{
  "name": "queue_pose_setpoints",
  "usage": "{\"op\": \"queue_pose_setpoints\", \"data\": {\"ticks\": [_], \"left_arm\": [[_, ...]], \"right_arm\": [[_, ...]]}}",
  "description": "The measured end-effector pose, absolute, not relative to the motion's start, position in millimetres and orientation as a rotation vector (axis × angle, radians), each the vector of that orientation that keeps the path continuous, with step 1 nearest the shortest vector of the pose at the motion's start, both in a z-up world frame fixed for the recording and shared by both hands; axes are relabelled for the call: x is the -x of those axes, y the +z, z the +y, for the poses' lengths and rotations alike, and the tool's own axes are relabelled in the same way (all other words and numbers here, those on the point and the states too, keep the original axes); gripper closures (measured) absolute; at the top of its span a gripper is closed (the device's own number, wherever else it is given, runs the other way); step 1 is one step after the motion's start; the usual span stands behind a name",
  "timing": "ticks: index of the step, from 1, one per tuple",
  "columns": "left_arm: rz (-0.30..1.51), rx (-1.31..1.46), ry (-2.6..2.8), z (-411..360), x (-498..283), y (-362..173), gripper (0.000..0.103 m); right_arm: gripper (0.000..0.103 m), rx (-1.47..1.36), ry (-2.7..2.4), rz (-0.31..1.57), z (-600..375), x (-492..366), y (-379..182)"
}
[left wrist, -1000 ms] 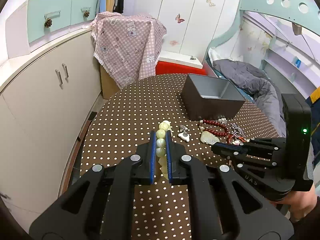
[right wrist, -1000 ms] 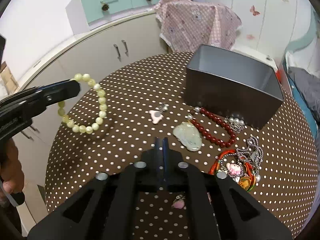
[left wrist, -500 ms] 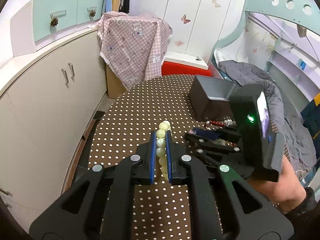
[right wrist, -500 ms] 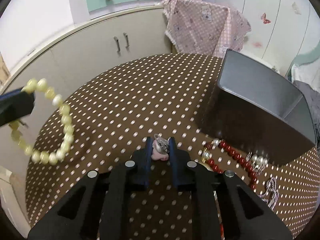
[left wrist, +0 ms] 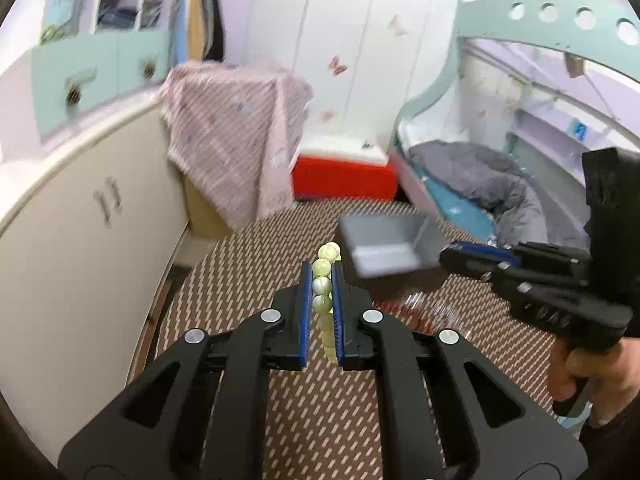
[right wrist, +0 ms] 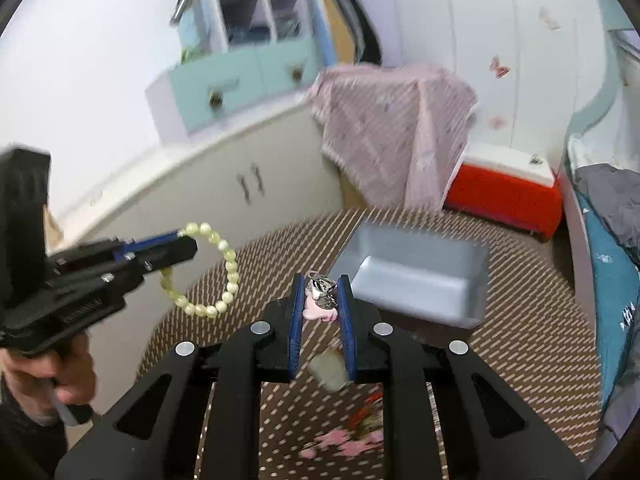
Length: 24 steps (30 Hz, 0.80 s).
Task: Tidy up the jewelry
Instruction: 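Carry the bracelet and charm into the gray box while both tools open to release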
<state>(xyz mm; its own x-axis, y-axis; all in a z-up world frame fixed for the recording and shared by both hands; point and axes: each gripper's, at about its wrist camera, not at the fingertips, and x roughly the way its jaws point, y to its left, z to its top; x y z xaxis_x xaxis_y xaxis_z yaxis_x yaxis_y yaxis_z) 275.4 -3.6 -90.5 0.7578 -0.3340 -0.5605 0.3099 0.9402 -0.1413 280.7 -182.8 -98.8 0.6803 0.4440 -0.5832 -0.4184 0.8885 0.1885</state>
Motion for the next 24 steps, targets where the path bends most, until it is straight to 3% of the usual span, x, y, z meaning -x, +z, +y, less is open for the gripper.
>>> {"op": "queue_pose_setpoints", "data": {"ticks": [5,12,13,14,15,16,17,18,24], "left_arm": [[0.586,0.04,-0.42,-32.3,-306.4,-67.0,0.093],[0.659,0.036,-0.431,-69.3,-356.6,-77.1,0.093],[0.674,0.035,-0.426,-71.2,-359.9,-81.2,0.093],[0.684,0.032,-0.416,-71.9,-363.1,-84.3,0.092],[0.693,0.02,-0.392,-72.5,-365.7,-87.2,0.068],[0.693,0.006,-0.358,-71.5,-365.8,-88.7,0.043],[0.672,0.005,-0.335,-69.6,-364.2,-86.8,0.013],[0.624,0.011,-0.296,-63.9,-358.5,-83.6,0.009],[0.59,0.053,-0.281,-41.6,-341.5,-75.0,0.009]], "right_arm": [[0.088,-0.089,0.451,0.64,-216.9,-306.4,-73.5],[0.087,-0.15,0.406,0.722,-231.0,-351.5,-93.9],[0.084,-0.165,0.399,0.728,-234.3,-353.7,-95.7],[0.07,-0.184,0.39,0.734,-237.8,-356.1,-97.9],[0.058,-0.197,0.374,0.728,-242.0,-355.8,-97.9],[0.029,-0.205,0.361,0.717,-245.4,-354.4,-96.6],[0.015,-0.215,0.348,0.696,-249.5,-350.3,-94.4],[0.012,-0.225,0.334,0.678,-253.8,-347.5,-93.1],[0.008,-0.259,0.291,0.651,-269.3,-336.2,-89.5]]}}
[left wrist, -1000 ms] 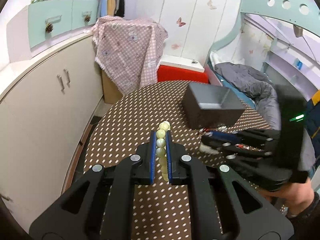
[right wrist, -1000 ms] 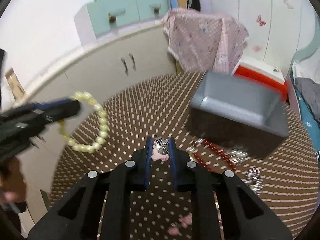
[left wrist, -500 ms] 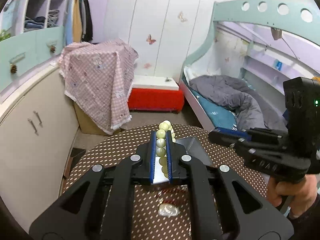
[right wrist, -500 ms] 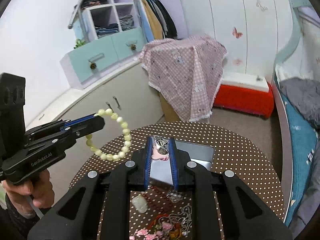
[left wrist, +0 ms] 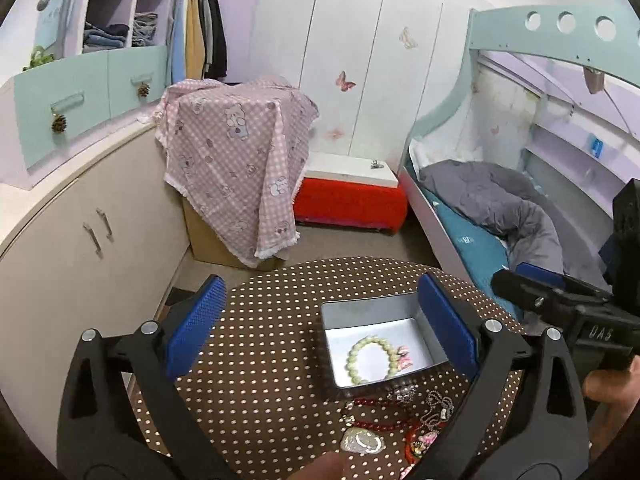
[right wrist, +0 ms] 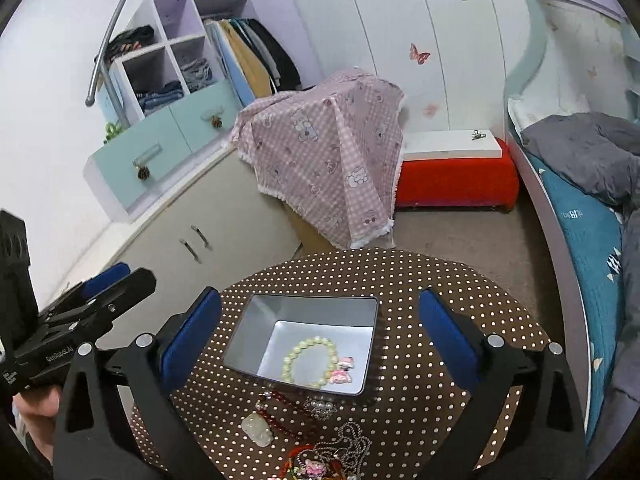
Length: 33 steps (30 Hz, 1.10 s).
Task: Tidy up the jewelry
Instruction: 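Carry the bracelet and charm into the gray box while both tools open to release, then lift both tools away from the gray box toward the jewelry pile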
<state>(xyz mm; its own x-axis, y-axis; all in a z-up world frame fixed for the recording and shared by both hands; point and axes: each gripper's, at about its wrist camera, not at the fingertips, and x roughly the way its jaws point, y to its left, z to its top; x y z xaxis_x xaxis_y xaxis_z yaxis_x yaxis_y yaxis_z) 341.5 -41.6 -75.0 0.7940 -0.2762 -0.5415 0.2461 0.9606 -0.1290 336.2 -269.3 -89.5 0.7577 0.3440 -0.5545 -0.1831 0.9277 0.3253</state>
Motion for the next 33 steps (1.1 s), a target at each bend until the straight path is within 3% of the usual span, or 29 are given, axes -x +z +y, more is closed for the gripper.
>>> {"op": "queue_pose_setpoints", "data": {"ticks": [17,33], "left_arm": [[0.563,0.058,-0.274,-2.3,-276.6,-86.3,0.008],[0.685,-0.021,-0.259,-28.0,-252.6,-145.3,0.009]], "right_arm": [[0.008,-0.212,0.138,0.587,-261.1,-247.4,-69.3],[0.008,-0.166,0.163,0.665,-267.3,-216.3,-119.9]]}}
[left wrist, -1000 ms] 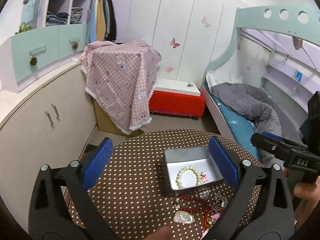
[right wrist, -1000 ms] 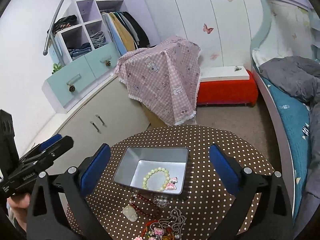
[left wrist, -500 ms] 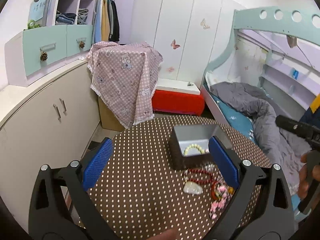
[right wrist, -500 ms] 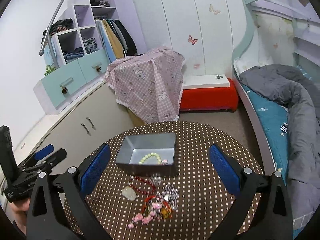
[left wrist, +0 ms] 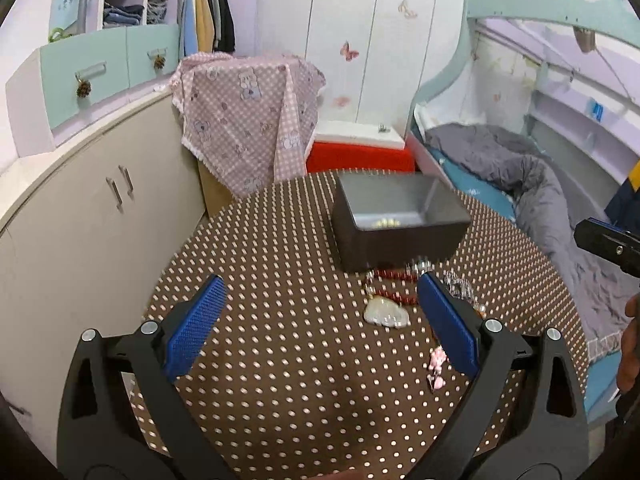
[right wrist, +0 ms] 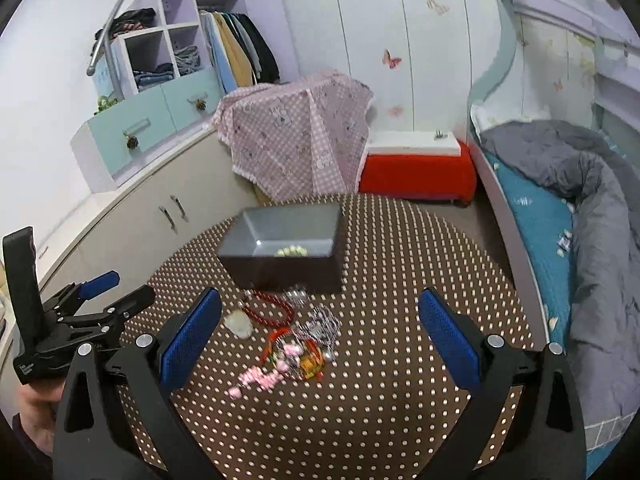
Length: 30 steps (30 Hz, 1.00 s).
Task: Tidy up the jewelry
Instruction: 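Lift both tools away from the gray box toward the jewelry pile, then grasp the carved jade pendant with the left tool while the right tool grasps a silver chain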
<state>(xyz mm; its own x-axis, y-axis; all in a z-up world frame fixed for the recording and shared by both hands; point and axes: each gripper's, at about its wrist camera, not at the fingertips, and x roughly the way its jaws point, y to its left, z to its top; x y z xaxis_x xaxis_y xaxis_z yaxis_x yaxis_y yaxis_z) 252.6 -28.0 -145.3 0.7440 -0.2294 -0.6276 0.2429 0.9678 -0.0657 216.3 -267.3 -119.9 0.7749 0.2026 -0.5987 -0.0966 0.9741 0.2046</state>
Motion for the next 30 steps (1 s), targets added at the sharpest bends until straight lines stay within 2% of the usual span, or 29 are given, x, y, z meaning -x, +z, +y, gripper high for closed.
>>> {"op": "queue_pose_setpoints", "data": {"ticks": [9,19,21,22,23,24,25,27,29,30], "left_arm": [[0.79,-0.103,-0.277,-60.7,-266.0,-188.0,0.009],[0.877,-0.151,-0.313,-81.5,-292.3,-220.2,0.009],[0.898,-0.151,-0.35,-85.0,-295.6,-222.5,0.027],[0.906,-0.157,-0.366,-87.4,-296.4,-223.2,0.031],[0.898,-0.173,-0.37,-89.3,-295.1,-222.6,0.04],[0.893,-0.178,-0.4,-91.5,-292.9,-221.3,0.056],[0.889,-0.182,-0.417,-91.9,-291.9,-220.2,0.06],[0.886,-0.192,-0.426,-92.3,-290.3,-219.9,0.06],[0.889,-0.177,-0.436,-89.6,-290.4,-219.4,0.06],[0.89,-0.17,-0.439,-88.5,-290.2,-219.1,0.06]], "right_arm": [[0.008,-0.202,0.153,0.756,-283.8,-226.7,-164.3],[0.008,-0.203,0.157,0.824,-283.2,-244.3,-185.0],[0.008,-0.191,0.154,0.834,-281.5,-249.1,-187.8],[0.008,-0.186,0.156,0.842,-280.3,-252.2,-190.2],[0.008,-0.181,0.158,0.851,-278.8,-255.6,-192.8],[0.008,-0.168,0.159,0.862,-276.5,-259.3,-195.7],[0.01,-0.155,0.159,0.87,-274.6,-262.3,-197.4],[0.019,-0.124,0.167,0.891,-268.1,-270.1,-202.7],[0.037,-0.111,0.19,0.916,-261.0,-277.7,-208.7],[0.04,-0.102,0.195,0.925,-257.7,-280.9,-210.6]]}}
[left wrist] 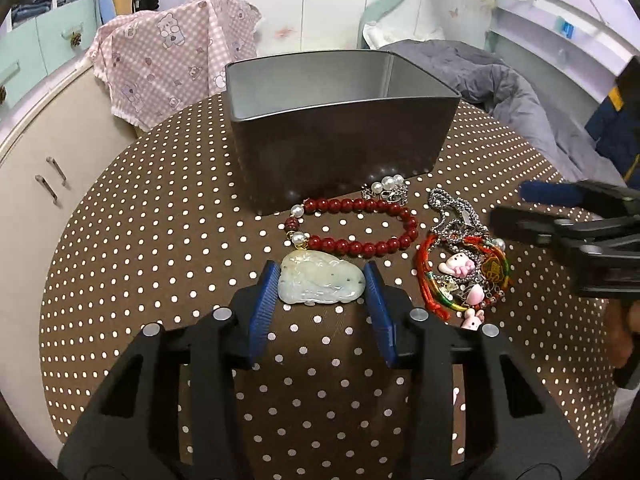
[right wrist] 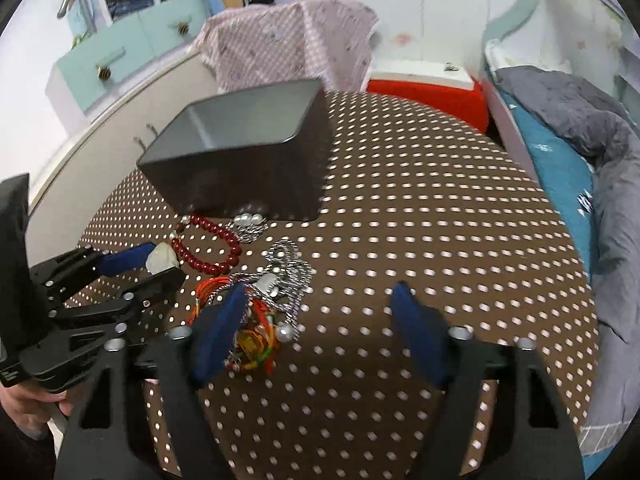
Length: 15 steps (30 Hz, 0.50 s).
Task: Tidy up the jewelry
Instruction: 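Grasp the carved jade pendant with the left tool while the right tool grasps a silver chain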
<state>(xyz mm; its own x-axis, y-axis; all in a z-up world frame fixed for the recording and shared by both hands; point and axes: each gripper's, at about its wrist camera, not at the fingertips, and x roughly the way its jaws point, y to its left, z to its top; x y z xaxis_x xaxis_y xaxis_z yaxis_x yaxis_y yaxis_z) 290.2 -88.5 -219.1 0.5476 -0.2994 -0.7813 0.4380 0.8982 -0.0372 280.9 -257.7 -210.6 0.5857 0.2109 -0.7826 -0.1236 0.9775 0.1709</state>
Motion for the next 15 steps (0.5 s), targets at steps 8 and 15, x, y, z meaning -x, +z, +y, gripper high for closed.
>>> {"op": "queue_pose_setpoints", "data": {"ticks": [8,15], "left_arm": [[0.889,-0.17,-0.438,-90.5,-288.9,-219.0,0.06],[0.881,-0.122,-0.466,-76.5,-293.8,-215.7,0.061]], "right_arm": [[0.086,0.01,0.241,0.942,-230.2,-289.4,-216.7],[0.087,-0.102,0.286,0.873,-253.6,-268.8,-194.8]]}}
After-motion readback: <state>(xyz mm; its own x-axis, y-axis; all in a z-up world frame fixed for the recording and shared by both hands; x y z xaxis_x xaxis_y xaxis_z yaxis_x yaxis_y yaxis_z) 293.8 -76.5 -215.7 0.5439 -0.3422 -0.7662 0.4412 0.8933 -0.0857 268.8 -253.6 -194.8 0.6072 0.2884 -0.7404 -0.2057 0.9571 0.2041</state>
